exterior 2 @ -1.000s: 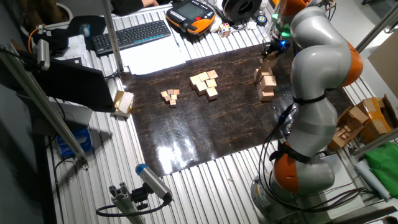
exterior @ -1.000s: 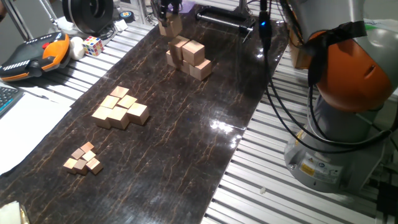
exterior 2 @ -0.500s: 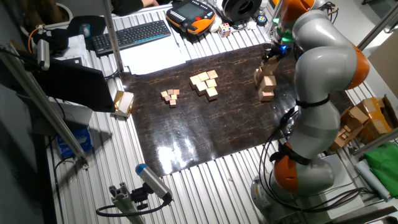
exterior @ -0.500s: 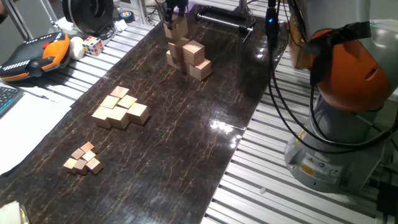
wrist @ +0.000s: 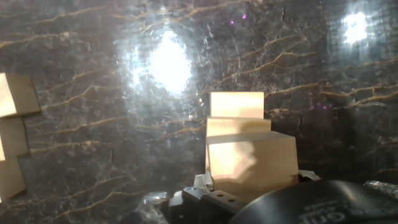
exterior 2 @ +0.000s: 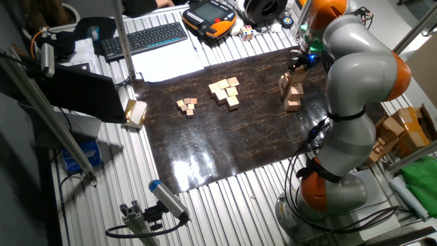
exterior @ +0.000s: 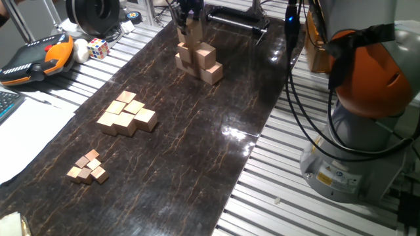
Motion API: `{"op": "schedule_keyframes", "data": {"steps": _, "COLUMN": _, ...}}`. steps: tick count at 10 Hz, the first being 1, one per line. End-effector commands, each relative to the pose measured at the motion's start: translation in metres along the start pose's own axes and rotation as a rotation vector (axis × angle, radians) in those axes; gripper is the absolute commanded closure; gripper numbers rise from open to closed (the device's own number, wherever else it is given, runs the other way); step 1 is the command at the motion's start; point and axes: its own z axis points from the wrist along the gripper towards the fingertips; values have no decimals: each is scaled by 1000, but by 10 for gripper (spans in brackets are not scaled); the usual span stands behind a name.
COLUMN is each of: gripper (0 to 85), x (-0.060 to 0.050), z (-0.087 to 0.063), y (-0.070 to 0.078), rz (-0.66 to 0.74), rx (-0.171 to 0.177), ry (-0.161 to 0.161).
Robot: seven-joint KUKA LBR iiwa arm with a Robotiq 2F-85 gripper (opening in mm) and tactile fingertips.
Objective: Stack the blocks into a pyramid shape
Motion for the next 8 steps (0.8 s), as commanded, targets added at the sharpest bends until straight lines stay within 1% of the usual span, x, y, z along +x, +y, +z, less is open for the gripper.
{"op": "schedule_keyframes", "data": {"steps": 1, "gripper": 390, "x": 2, "z": 1, "y": 0, "rz": -1, "rx": 3, "ry": -3}}
{"op": "schedule_keyframes", "data": {"steps": 2, "gripper": 390, "x": 4, "z": 3, "y": -1, "rz": -4, "rx": 6, "ry": -5}}
{"op": "schedule_keyframes", "data": {"steps": 6, "gripper": 397, "x": 11, "z": 7, "y": -1, "rz": 3, "rx": -1, "ry": -10}}
{"op": "schedule_keyframes", "data": {"steps": 8, "gripper": 397, "x": 12, "z": 9, "y": -3, "rz": -1, "rx": -1, "ry": -12}}
